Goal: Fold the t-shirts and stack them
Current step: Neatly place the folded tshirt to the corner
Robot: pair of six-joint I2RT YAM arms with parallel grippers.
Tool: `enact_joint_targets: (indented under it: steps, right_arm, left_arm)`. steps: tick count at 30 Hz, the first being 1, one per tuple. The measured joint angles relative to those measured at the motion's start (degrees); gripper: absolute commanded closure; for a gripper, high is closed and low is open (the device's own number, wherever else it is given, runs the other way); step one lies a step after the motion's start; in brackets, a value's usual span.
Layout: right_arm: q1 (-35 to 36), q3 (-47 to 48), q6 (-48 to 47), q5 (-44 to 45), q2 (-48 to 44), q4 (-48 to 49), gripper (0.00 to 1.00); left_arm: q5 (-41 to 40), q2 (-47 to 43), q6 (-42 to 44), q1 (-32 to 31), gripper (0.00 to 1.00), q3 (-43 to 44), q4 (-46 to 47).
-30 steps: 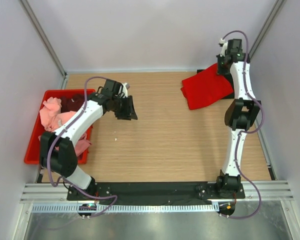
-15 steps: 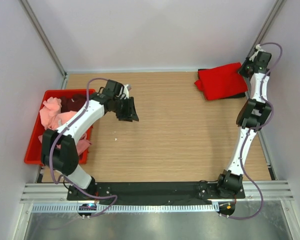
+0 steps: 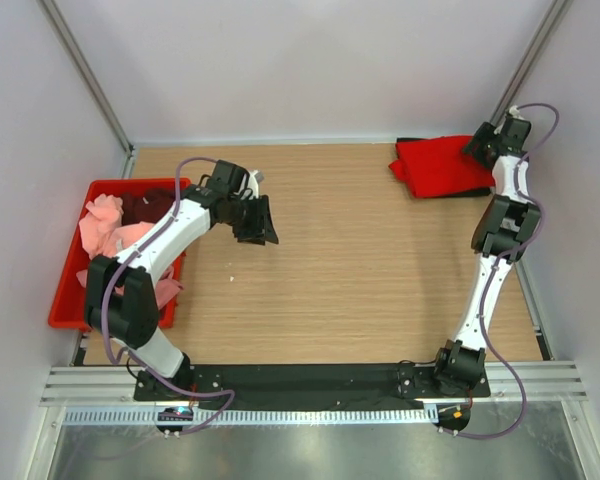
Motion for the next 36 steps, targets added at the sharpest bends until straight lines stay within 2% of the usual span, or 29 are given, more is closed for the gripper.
enact_joint_targets:
  steps: [5, 8, 10, 11, 12, 13, 16, 23, 28, 32, 36]
  right_arm:
    - [0.2, -6.1, 0.3, 1.2, -7.3, -3.2, 0.26]
    - [0.7, -11.1, 0.3, 2.4, -14.7, -5.9, 0.25]
    - [1.0, -14.1, 0.2, 2.9, -19.9, -6.9, 0.29]
    - [1.3, -15.4, 0.2, 3.3, -22.2, -7.5, 0.34]
    - [1.7, -16.8, 0.1, 3.3, -24.4, -7.9, 0.56]
    - [2.1, -18.1, -0.3, 3.0, -26.4, -8.3, 0.66]
    - [3.8, -24.5, 0.1, 1.5, -31.5, -8.1, 0.8]
    - [9.5, -40.9, 0.1, -0.9, -33.8, -7.3, 0.81]
    - [13.3, -46.2, -0.2, -0.6, -32.5, -7.3, 0.81]
    - [13.6, -48.1, -0.9, 0.9, -32.5, -7.3, 0.78]
    - [13.5, -48.0, -0.8, 1.9, -33.2, -9.0, 0.72]
  left_arm:
    - [0.0, 0.0, -0.1, 0.0, 0.57, -0.1, 0.0]
    - [0.2, -0.1, -0.5, 0.0, 0.56, -0.7, 0.7]
    - [0.5, -0.3, -1.1, 0.0, 0.56, -1.2, 0.9]
    - [0.7, -0.3, -1.2, 0.0, 0.56, -1.2, 1.0]
    - [0.9, -0.3, -1.3, 0.0, 0.56, -1.2, 1.1]
    - [1.2, -0.4, -1.3, 0.0, 0.56, -1.2, 1.3]
    - [1.6, -0.9, -1.5, 0.0, 0.56, -1.3, 1.6]
    - [2.0, -1.6, -1.5, 0.0, 0.56, -1.6, 2.5]
    - [2.0, -1.6, -1.5, 0.0, 0.56, -1.6, 2.6]
    - [1.9, -1.6, -1.5, 0.0, 0.56, -1.8, 2.6]
    - [1.6, -1.6, -1.5, 0.0, 0.56, -1.9, 2.6]
